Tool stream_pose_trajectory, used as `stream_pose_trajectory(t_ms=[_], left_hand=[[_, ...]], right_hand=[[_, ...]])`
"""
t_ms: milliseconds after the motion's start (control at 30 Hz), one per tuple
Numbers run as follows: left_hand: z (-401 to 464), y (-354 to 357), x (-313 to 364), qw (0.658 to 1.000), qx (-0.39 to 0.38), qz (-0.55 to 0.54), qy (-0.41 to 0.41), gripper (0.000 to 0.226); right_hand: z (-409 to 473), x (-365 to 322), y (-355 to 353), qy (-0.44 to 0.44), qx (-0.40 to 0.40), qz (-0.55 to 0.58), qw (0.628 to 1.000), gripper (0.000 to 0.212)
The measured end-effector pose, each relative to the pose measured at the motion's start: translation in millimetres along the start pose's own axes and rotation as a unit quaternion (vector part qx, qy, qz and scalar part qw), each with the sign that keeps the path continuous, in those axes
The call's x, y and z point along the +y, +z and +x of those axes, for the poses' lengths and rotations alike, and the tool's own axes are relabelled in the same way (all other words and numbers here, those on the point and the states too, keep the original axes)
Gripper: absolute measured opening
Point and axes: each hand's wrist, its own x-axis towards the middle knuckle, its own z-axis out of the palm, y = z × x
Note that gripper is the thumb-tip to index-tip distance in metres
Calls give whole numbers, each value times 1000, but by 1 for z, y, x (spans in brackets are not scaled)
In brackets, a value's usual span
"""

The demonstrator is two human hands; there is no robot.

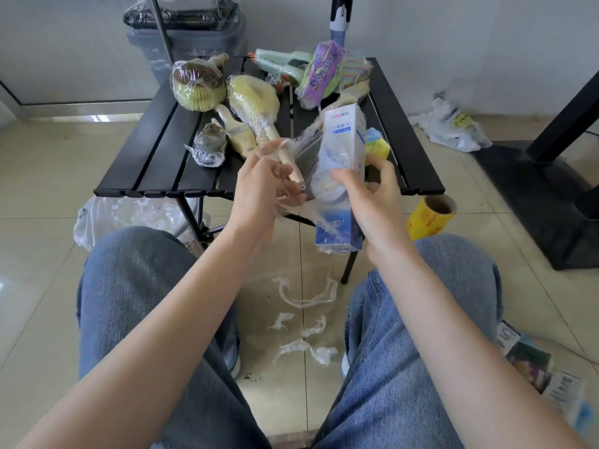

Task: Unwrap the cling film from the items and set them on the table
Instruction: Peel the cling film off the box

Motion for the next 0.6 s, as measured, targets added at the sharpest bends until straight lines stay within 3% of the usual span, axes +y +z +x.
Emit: stream_pose_trajectory(t_ms=[100, 233, 367, 600], left_hand=[[0, 3, -2, 997, -43, 60, -28, 28], [2, 4, -7, 965, -26, 245, 85, 15], [18, -1, -10, 964, 47, 244, 93, 23], [25, 0, -19, 961, 60, 264, 55, 28]], right_hand=[[-2, 3, 4, -26, -3, 4, 1000, 52], [-3, 6, 5, -47, -13, -19, 999, 51], [-5, 10, 1, -42, -21, -14, 999, 48], [-1, 15, -4, -35, -38, 17, 999, 47]])
